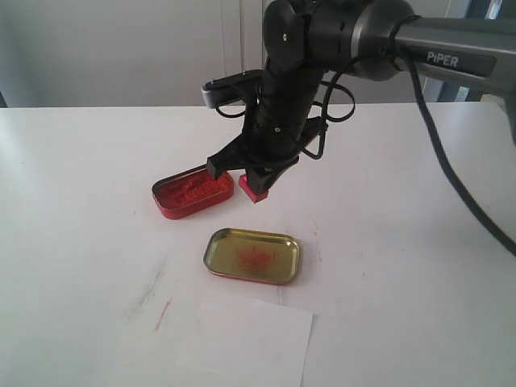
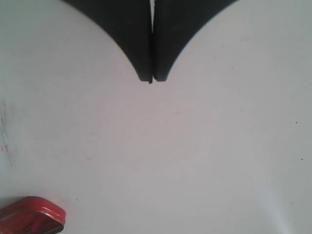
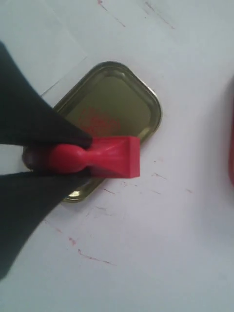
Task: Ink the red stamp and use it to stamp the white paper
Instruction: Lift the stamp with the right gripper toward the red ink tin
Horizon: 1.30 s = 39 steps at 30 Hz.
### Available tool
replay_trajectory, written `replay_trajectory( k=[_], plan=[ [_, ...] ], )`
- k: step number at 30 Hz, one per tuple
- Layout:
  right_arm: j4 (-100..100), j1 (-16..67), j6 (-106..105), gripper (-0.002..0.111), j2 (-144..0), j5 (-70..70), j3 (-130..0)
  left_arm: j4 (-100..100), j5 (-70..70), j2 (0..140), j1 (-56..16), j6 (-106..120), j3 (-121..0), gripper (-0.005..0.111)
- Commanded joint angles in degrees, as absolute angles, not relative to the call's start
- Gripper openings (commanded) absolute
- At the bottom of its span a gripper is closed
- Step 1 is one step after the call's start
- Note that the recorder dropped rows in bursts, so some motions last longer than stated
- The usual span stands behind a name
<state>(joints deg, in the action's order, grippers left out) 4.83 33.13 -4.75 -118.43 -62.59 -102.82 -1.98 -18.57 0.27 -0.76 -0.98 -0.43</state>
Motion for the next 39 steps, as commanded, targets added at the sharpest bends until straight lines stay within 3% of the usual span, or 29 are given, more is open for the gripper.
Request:
replay_trajectory(
  k=[1, 39],
  plan=[
    [4.43, 33.13, -6.30, 0.000, -117.63, -63.10, -104.85, -2.06, -19.08, 0.00, -0.66, -1.23, 0.00, 0.000],
    [4.38, 33.13, -13.09, 0.000, -134.81, -69.96, -134.26, -2.06, -19.08, 0.00, -0.66, -1.23, 0.00, 0.000]
  ],
)
